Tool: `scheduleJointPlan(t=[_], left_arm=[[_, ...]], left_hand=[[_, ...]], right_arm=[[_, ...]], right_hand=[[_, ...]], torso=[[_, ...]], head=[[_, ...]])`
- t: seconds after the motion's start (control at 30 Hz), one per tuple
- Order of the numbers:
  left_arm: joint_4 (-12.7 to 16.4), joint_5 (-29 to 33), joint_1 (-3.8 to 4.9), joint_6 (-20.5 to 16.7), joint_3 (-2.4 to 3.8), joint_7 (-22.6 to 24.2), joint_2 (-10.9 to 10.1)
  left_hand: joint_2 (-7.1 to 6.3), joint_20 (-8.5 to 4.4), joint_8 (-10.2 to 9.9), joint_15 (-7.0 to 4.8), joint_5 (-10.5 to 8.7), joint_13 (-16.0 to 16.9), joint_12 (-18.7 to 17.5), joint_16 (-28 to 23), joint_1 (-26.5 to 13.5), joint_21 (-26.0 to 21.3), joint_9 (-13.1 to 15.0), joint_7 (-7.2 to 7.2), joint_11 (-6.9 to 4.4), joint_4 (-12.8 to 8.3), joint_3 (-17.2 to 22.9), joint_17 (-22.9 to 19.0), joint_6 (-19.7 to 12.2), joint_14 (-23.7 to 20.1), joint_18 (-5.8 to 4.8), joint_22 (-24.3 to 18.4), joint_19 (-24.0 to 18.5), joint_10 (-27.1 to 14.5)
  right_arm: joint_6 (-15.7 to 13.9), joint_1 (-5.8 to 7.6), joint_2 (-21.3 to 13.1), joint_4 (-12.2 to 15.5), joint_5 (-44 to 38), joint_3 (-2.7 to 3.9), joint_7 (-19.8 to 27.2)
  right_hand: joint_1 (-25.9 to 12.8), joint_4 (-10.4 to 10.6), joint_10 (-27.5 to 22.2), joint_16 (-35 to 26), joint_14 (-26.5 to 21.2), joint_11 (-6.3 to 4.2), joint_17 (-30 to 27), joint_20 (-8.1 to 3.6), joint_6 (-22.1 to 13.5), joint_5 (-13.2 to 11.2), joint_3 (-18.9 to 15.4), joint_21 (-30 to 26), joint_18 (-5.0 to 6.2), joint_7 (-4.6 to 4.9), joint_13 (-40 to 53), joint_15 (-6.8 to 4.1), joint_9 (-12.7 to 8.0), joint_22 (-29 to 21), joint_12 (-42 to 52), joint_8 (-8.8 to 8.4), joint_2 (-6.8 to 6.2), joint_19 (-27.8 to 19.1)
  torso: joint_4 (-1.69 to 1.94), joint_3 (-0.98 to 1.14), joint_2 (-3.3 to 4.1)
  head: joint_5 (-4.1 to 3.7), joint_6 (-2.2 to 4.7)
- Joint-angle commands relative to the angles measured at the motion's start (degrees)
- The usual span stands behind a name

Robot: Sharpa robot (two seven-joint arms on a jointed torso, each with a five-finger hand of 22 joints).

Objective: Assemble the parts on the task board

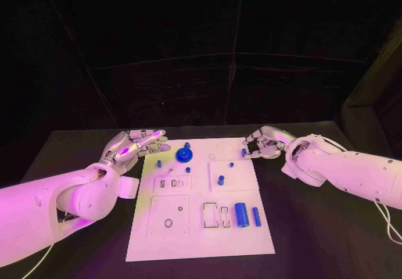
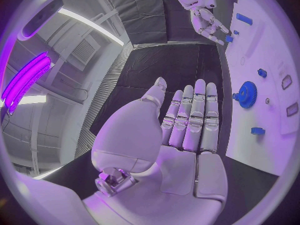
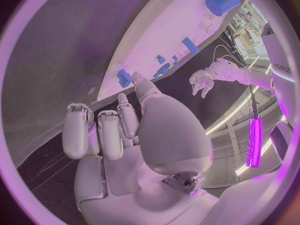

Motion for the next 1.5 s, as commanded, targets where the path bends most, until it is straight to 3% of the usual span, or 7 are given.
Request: scheduleJointPlan(t=[0.03, 0.3, 0.6, 0.87, 1.5], left_arm=[[-0.02, -0.14, 0.04, 0.69, 0.04, 0.59, 0.08], [-0.11, -0.14, 0.02, 0.7, 0.03, 0.54, 0.2], [-0.13, -0.14, 0.02, 0.74, 0.03, 0.5, 0.22], [-0.08, -0.14, 0.02, 0.76, 0.03, 0.48, 0.16], [-0.17, -0.14, 0.02, 0.73, 0.03, 0.44, 0.14]], left_hand=[[0.34, -0.04, -0.26, -0.05, -0.04, -0.02, -0.34, -0.1, -0.06, -0.29, -0.02, -0.14, 0.07, -0.25, 0.04, 0.09, 0.35, 0.41, 0.5, -0.08, 0.56, 0.44], [0.34, -0.04, -0.28, -0.06, -0.04, -0.02, -0.36, -0.11, -0.07, -0.29, -0.03, -0.13, 0.07, -0.28, 0.03, 0.09, 0.35, 0.43, 0.49, -0.08, 0.59, 0.45], [0.34, -0.04, -0.28, -0.06, -0.04, -0.02, -0.36, -0.11, -0.07, -0.29, -0.03, -0.13, 0.07, -0.28, 0.03, 0.09, 0.35, 0.43, 0.49, -0.08, 0.59, 0.45], [0.35, -0.05, -0.31, -0.06, -0.04, -0.02, -0.4, -0.14, -0.07, -0.29, -0.03, -0.13, 0.08, -0.33, 0.02, 0.1, 0.35, 0.45, 0.49, -0.08, 0.63, 0.45], [0.35, -0.05, -0.31, -0.06, -0.04, -0.02, -0.4, -0.14, -0.07, -0.29, -0.03, -0.13, 0.08, -0.33, 0.02, 0.1, 0.35, 0.45, 0.49, -0.08, 0.63, 0.45]], right_arm=[[0.81, -0.02, 0.46, -0.18, -0.66, 0.04, -0.42], [0.96, -0.23, 1.36, -1.03, -1.0, 0.04, -1.02], [1.15, -0.28, 1.89, -1.66, -1.09, 0.05, -1.21], [1.21, -0.29, 2.01, -1.96, -1.13, 0.05, -1.41], [2.04, -0.43, 2.47, -2.37, -1.89, 0.05, -1.78]], right_hand=[[0.0, -0.12, 0.0, -0.05, 3.85, 0.15, 3.53, -0.22, 1.02, 0.3, -0.43, 0.11, -0.42, -0.05, 0.12, -0.03, 0.16, 0.02, 0.2, 0.46, 0.2, -0.24], [0.46, -0.68, 0.18, -0.01, 3.88, -0.01, 3.66, -0.32, 2.86, -0.65, -0.08, 0.14, -0.42, -0.2, 0.36, -0.16, 0.36, 0.08, 0.47, 1.24, 1.35, -0.21], [0.42, -1.0, 0.24, -0.01, 3.9, -0.24, 3.71, -0.45, 5.06, -1.1, 0.32, 0.14, -0.42, -0.47, 0.46, -0.33, 0.53, 0.11, 0.58, 2.07, 2.12, -0.19], [0.35, -1.19, 0.36, 0.01, 3.92, -0.45, 3.8, -0.59, 6.15, -1.25, 0.69, 0.21, -0.46, -0.7, 0.61, -0.49, 0.52, 0.29, 0.74, 2.35, 2.57, -0.07], [0.76, -2.4, 0.55, 0.04, 3.97, -1.3, 3.99, -1.22, 9.47, -2.47, 2.69, 0.27, -0.49, -1.69, 0.82, -1.21, 0.44, 0.5, 0.9, 3.06, 3.6, 0.06]], torso=[[0.17, -0.03, 0.0], [0.3, -0.21, -0.01], [0.24, -0.24, -0.09], [0.3, -0.24, -0.13], [0.43, -0.29, -0.17]], head=[[-0.03, -0.04], [-0.23, -0.25], [-0.16, -0.45], [-0.75, -0.53], [-0.81, -0.92]])
